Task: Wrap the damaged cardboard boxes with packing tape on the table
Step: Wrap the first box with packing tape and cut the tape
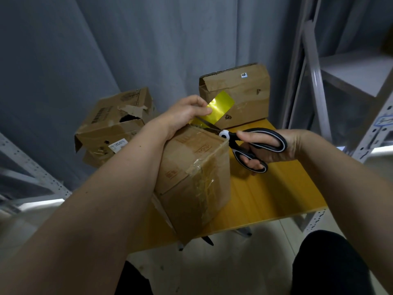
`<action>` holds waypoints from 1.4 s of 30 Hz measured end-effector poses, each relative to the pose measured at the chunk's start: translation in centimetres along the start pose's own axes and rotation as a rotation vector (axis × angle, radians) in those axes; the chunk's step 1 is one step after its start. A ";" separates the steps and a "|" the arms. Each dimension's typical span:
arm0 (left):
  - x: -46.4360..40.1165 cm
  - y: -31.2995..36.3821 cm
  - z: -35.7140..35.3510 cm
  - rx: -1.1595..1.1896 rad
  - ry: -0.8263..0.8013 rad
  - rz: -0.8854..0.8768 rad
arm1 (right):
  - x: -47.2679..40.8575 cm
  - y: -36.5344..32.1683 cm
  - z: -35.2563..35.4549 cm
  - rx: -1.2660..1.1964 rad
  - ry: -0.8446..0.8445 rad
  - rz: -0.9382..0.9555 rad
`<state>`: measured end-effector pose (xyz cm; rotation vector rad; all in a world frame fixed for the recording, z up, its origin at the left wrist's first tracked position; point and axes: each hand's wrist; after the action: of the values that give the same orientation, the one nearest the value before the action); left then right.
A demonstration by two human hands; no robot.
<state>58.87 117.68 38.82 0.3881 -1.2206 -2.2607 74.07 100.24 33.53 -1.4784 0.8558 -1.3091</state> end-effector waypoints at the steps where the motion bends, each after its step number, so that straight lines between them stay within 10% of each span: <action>1: 0.1 0.1 -0.1 0.006 0.004 -0.003 | 0.0 -0.1 0.0 0.008 0.002 -0.016; 18: 0.3 0.4 -0.2 0.028 0.055 0.007 | -0.5 -0.6 -0.2 0.017 0.026 -0.166; 42: -0.1 0.0 -0.2 0.050 0.066 0.015 | -0.8 -1.0 -0.5 0.076 0.123 0.095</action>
<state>59.03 117.59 38.67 0.4678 -1.2440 -2.1906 73.33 101.18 34.19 -1.2934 0.9340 -1.3572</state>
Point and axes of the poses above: each hand's wrist, its own x-axis away from the middle knuckle, its own z-axis out of the back of the hand, y = z × x, and after that the axes turned 5 degrees about -x, right-handed
